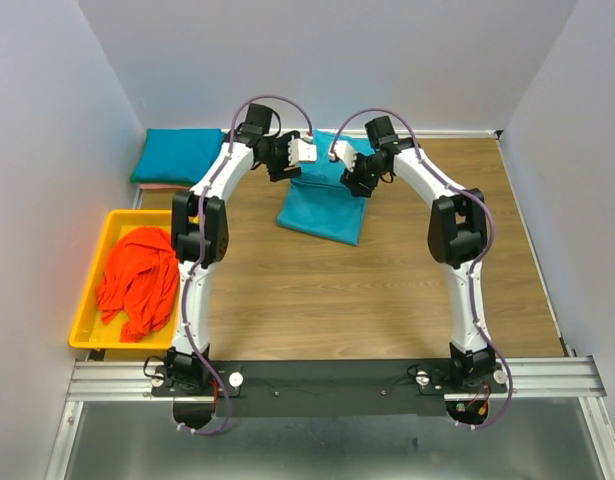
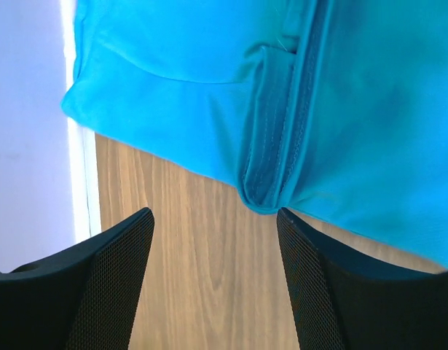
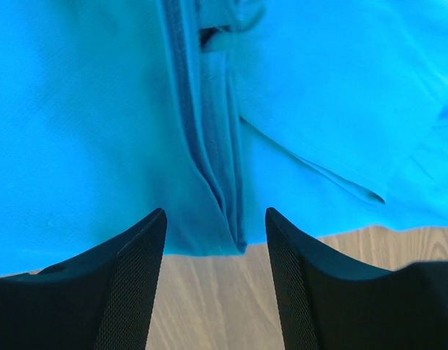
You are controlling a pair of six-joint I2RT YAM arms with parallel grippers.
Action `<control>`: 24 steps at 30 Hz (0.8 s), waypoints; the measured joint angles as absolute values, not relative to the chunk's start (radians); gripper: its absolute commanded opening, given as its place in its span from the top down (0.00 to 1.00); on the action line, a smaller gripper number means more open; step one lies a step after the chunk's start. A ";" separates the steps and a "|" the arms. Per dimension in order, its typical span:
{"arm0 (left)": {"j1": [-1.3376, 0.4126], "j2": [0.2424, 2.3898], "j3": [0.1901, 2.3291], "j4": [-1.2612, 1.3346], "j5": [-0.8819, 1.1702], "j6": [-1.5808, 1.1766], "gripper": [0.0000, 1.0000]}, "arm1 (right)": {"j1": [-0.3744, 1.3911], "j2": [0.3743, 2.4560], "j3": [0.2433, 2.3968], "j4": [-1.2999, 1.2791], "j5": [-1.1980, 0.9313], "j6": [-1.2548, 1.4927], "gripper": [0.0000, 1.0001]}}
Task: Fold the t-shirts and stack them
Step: Fold the tshirt
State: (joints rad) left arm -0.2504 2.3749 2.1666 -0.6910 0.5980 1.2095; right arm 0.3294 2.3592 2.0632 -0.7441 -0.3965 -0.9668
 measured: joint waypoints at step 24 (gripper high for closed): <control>-0.244 2.101 1.527 -0.437 0.767 0.339 0.60 | 0.389 2.175 1.679 -0.662 -0.615 -0.278 0.67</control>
